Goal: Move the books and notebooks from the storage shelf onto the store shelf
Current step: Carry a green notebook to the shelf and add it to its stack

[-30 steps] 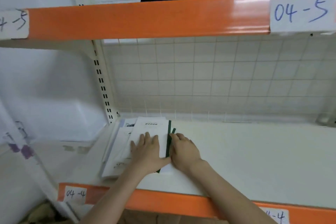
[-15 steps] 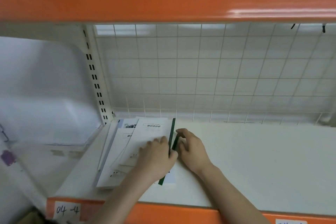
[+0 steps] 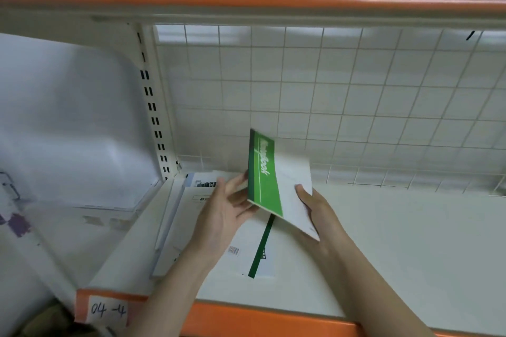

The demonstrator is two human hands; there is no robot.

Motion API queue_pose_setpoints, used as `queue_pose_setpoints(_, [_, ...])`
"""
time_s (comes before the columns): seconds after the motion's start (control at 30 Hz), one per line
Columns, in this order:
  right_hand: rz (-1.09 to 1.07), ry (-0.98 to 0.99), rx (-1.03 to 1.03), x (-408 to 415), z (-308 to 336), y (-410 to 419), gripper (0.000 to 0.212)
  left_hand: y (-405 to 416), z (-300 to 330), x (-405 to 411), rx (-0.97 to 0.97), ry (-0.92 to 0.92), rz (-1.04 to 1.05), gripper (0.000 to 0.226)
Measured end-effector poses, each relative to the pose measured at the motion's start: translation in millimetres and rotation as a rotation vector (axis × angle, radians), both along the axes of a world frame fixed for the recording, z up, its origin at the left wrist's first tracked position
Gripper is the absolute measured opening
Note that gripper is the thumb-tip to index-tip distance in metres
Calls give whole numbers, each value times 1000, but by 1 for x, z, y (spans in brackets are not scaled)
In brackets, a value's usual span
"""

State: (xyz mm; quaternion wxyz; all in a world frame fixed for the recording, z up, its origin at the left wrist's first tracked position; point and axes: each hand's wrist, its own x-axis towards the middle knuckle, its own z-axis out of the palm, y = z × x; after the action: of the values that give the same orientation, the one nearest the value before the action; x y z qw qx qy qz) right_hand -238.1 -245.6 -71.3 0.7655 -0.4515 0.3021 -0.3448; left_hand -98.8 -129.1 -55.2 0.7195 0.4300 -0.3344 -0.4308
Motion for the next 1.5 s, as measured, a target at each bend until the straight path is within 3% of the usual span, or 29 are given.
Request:
queue_pose_setpoints(0.03, [-17, -5, -12, -1, -1, -1, 25, 1, -5, 2, 127, -276, 55, 41])
queue_pose_setpoints(0.07, [-23, -14, -22, -2, 0, -1, 27, 2, -11, 3, 291, -667, 112, 44])
queue_pose_setpoints(0.13, [-25, 10, -65, -1, -2, 0, 28, 4, -25, 3, 676, -1370, 74, 78])
queue_pose_setpoints(0.2, [-31, 34, -93, 1, -2, 2, 28, 4, -30, -1, 910, -1609, 1, 103])
queue_pose_setpoints(0.23, [-37, 39, -100, 1, -2, 2, 28, 4, -28, -4, 937, -1630, -15, 99])
queue_pose_setpoints(0.3, [-50, 25, -86, 0, -1, 3, 26, 5, -18, -12, 887, -1653, 60, 68])
queue_pose_setpoints(0.37, [-47, -6, -53, -2, 1, 2, 22, 5, -4, -14, 671, -1536, 201, 28])
queue_pose_setpoints(0.4, [-38, -18, -35, -2, 2, 3, 20, 4, 3, -13, 607, -1383, 235, 23])
queue_pose_setpoints(0.47, [-17, -49, 12, -2, 2, 3, 19, 1, 14, -5, 516, -1062, 244, 17])
queue_pose_setpoints(0.63, [33, -99, 8, 1, 2, 5, 24, -4, 23, -3, 188, -191, 211, 27])
queue_pose_setpoints(0.73, [38, -77, -62, 2, 2, 5, 33, -5, 26, -7, 47, 133, 47, 28])
queue_pose_setpoints(0.77, [41, -66, -91, 2, 2, 4, 35, -5, 22, -6, 11, 139, 1, 29])
queue_pose_setpoints(0.8, [40, -61, -99, 1, 2, 3, 36, -6, 18, -4, 33, 6, 3, 28])
queue_pose_setpoints(0.83, [33, -60, -83, 0, 3, 2, 34, -5, 12, -1, 108, -303, 72, 28])
queue_pose_setpoints(0.87, [37, -70, -66, -1, 3, 1, 31, -4, 5, 3, 269, -727, 150, 27])
queue_pose_setpoints(0.9, [49, -87, -52, -3, 3, 1, 27, -2, -3, 7, 504, -1128, 197, 41])
queue_pose_setpoints(0.93, [68, -108, -44, -3, 3, 1, 25, 1, -9, 8, 807, -1396, 184, 71])
queue_pose_setpoints(0.97, [83, -124, -46, -4, 3, 2, 25, 3, -14, 9, 1051, -1501, 162, 94])
queue_pose_setpoints(1.0, [90, -130, -52, -4, 3, 3, 27, 6, -15, 7, 1175, -1513, 134, 102])
queue_pose_setpoints(1.03, [82, -129, -54, -3, 3, 3, 33, 7, -14, 4, 1186, -1499, 127, 95])
queue_pose_setpoints(1.1, [69, -122, -50, -3, 2, 2, 44, 7, -5, 1, 934, -1279, 218, 55])
queue_pose_setpoints(1.13, [62, -105, -53, -2, 2, 2, 41, 7, 0, 0, 764, -1194, 242, 33])
queue_pose_setpoints(1.2, [46, -77, -67, -3, 1, 1, 28, 4, 15, 5, 625, -1086, 236, 6])
queue_pose_setpoints(1.23, [36, -65, -79, -2, 3, 3, 24, 3, 20, 9, 572, -983, 232, 9])
queue_pose_setpoints(1.37, [-13, -83, -114, 3, 0, 8, 25, 6, 33, 12, 242, -228, 206, 30])
queue_pose_setpoints(1.43, [-42, -89, -124, 5, -3, 9, 29, 6, 27, 9, 147, -136, 255, 32])
queue_pose_setpoints(1.5, [-68, -47, -141, 7, -7, 9, 31, 6, 21, 3, 111, -184, 296, 27])
